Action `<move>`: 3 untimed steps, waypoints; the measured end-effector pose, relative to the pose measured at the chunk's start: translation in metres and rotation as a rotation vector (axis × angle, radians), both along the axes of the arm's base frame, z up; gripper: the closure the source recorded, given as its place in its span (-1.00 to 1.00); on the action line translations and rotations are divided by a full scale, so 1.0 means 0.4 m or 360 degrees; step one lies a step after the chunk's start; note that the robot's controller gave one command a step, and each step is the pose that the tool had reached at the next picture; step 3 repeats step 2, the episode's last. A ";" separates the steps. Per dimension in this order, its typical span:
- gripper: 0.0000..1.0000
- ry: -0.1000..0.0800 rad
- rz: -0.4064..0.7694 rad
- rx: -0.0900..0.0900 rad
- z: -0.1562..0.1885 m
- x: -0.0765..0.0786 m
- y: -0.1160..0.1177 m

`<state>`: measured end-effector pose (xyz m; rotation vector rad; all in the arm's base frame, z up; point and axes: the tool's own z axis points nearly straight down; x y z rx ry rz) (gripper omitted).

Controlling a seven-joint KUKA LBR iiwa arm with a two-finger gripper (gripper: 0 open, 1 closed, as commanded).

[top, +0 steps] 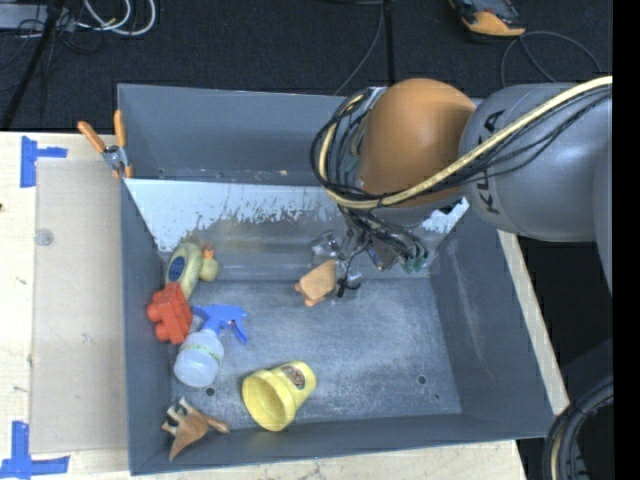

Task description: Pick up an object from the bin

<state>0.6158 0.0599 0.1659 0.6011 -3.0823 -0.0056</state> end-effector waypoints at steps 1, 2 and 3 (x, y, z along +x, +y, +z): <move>1.00 0.0000 -0.0001 0.0000 0.000 0.000 0.000; 1.00 -0.0002 0.0000 0.0001 0.130 -0.002 -0.023; 1.00 -0.0002 0.0000 0.0001 0.130 -0.002 -0.023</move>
Offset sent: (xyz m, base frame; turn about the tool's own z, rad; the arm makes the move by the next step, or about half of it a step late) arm -0.0013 -0.0093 0.0523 -0.0051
